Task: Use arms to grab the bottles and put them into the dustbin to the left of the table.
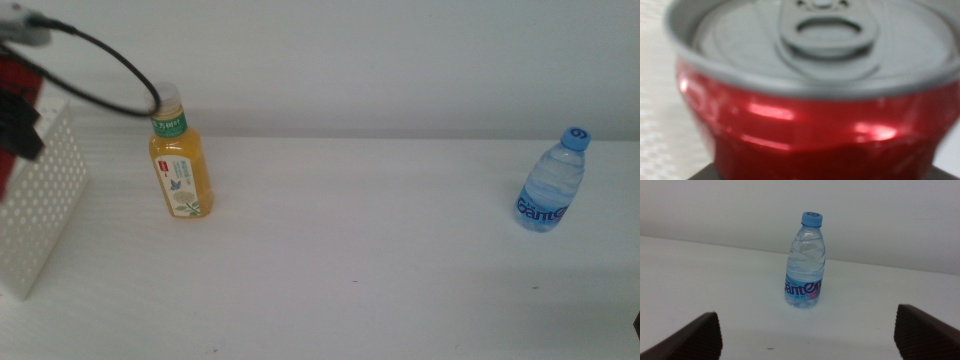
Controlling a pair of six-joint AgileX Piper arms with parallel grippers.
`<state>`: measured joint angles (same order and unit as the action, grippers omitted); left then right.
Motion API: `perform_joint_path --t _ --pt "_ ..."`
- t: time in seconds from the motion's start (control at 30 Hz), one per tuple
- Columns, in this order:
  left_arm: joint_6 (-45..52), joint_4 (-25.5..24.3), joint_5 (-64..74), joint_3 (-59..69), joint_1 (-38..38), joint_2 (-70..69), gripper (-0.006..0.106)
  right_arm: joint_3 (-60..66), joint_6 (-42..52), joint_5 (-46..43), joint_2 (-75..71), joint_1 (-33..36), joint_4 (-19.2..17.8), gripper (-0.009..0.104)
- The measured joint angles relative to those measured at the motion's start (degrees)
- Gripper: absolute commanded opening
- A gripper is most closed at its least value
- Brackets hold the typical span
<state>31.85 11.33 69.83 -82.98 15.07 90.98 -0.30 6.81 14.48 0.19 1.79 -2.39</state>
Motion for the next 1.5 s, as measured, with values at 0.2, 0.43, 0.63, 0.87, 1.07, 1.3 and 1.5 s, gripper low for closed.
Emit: perform_joint_path --t 0.2,0.43,0.63,0.87,1.07,1.3,1.5 --pt "0.5 -6.6 0.1 -13.6 3.3 9.7 -0.002 0.0 0.0 0.0 0.0 0.0 0.0 0.092" --pt "1.1 -9.1 0.1 -18.2 8.6 17.4 -0.002 0.0 0.0 0.0 0.0 0.0 0.0 0.092" --pt "2.3 -9.8 0.4 -18.2 11.6 21.9 -0.002 0.0 0.0 0.0 0.0 0.0 0.0 0.092" --pt "2.5 -10.2 0.4 -18.2 11.7 25.9 0.0 0.0 0.0 0.0 0.0 0.0 0.0 0.092" --pt "2.3 -10.5 0.4 -18.2 11.7 27.2 0.022 0.0 0.0 0.0 0.0 0.0 0.0 0.092" --pt "1.5 -10.8 0.3 -18.4 11.7 28.1 0.088 0.0 0.0 0.0 0.0 0.0 0.0 0.092" --pt "-3.6 -16.6 0.3 -18.7 8.9 26.2 0.094 0.0 0.0 0.0 0.0 0.0 0.0 0.092"
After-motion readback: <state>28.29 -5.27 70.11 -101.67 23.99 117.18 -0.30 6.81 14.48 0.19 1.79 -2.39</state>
